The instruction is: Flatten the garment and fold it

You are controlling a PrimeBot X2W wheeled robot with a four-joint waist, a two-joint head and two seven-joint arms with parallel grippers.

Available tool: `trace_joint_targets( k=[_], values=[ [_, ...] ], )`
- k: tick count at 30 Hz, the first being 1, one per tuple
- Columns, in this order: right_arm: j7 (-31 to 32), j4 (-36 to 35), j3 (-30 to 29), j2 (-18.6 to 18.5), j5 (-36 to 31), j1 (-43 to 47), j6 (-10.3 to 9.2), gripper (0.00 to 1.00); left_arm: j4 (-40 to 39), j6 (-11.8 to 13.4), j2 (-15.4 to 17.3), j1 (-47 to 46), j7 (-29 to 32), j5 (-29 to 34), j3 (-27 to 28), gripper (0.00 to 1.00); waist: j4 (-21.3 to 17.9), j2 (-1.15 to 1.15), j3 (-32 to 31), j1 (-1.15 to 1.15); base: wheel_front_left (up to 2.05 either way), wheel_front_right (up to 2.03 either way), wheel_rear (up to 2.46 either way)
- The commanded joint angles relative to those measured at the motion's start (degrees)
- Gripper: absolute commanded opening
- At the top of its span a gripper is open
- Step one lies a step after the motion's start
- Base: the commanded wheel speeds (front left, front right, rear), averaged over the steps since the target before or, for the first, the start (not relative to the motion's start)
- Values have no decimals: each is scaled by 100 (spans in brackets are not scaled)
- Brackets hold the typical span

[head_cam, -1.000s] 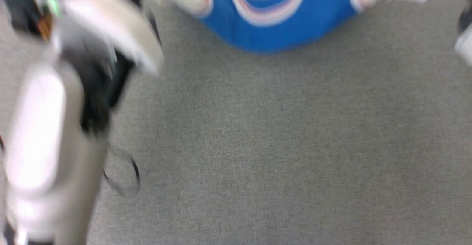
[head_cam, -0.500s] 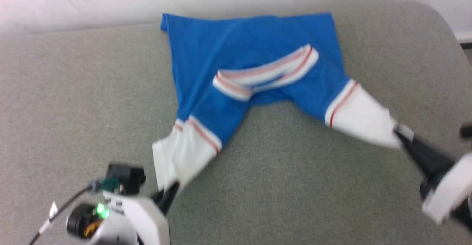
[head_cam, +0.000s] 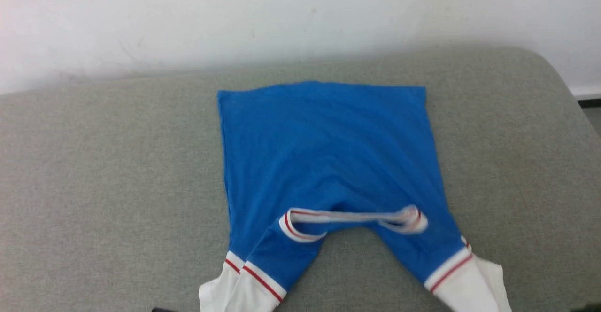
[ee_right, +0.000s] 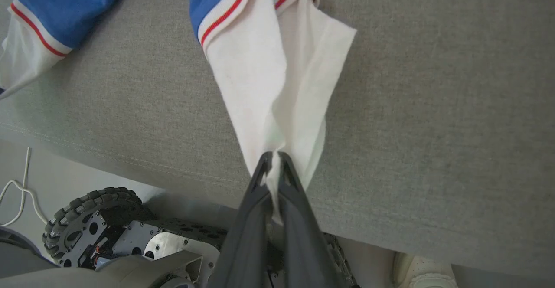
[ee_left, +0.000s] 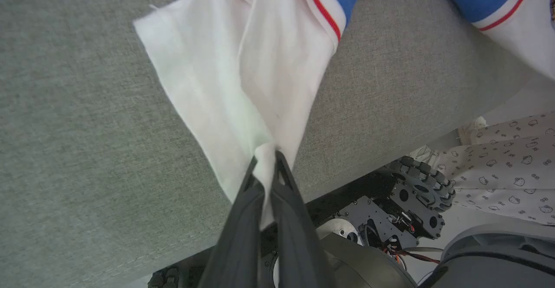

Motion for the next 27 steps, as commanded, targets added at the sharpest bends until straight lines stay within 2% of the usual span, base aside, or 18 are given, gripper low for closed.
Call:
trace_joint_targets(
  k=[1,7,14,18,19,20,21,27],
  values=[
    [38,11,-39,32,-48,114,-4,0,38,31,-7,77,-85,2,37,0,22,-1,-103,1,0,0,0],
    [312,170,-132,59,-156,652,-4,0,270,165,32,686,-422,22,122,0,-27,-1,-294,1,0,0,0],
    [438,183,-411,227,-287,843,-4,0,302,390,117,1100,-716,57,362,0,-13,-1,-378,1,0,0,0],
    [326,205,-548,420,-488,757,-4,0,235,514,-106,975,-1252,125,564,0,42,-1,-410,1,0,0,0],
    [255,222,-600,485,-566,711,-4,22,236,529,-161,929,-1381,156,587,0,61,-1,-411,1,0,0,0],
    [195,250,-645,551,-638,670,-4,50,244,545,-212,883,-1502,196,602,0,80,-1,-410,1,0,0,0],
    [149,285,-703,638,-689,633,-4,100,256,564,-267,836,-1623,232,618,0,98,-1,-406,1,0,0,0],
    [125,-14,-1029,922,-581,318,-4,100,190,585,-441,702,-1824,266,564,0,177,-1,-236,1,0,0,0]
  ],
)
